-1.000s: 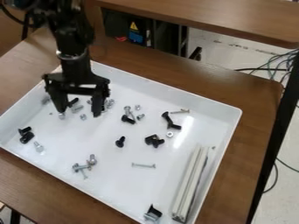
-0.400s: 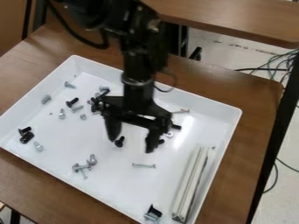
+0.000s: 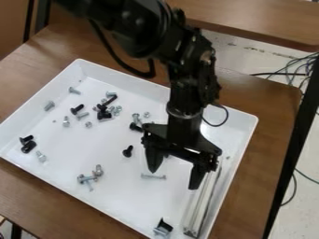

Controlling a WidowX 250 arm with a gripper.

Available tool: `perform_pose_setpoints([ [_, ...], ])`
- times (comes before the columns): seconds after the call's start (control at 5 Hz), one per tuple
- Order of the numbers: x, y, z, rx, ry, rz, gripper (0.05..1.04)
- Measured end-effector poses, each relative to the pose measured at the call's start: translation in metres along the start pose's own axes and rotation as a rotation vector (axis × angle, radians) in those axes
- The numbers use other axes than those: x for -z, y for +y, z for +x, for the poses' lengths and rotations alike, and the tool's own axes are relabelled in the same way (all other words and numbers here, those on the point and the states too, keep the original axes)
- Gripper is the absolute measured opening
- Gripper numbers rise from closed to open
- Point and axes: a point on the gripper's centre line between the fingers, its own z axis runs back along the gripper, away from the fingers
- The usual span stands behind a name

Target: Sweep into pile

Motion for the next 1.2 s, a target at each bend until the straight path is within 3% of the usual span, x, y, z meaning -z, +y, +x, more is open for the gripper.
perform_pose_setpoints([
  [0.6,0.015,-0.020,0.007,0.053,-0.044,0.003,0.999],
  [0.8,0.016,-0.023,0.005,0.052,-0.044,0.005,0.999],
  [1.0,0.016,-0.031,0.011,0.062,-0.045,-0.025,0.999],
  [1.2,0.029,-0.033,0.011,0.067,-0.009,-0.032,0.999],
])
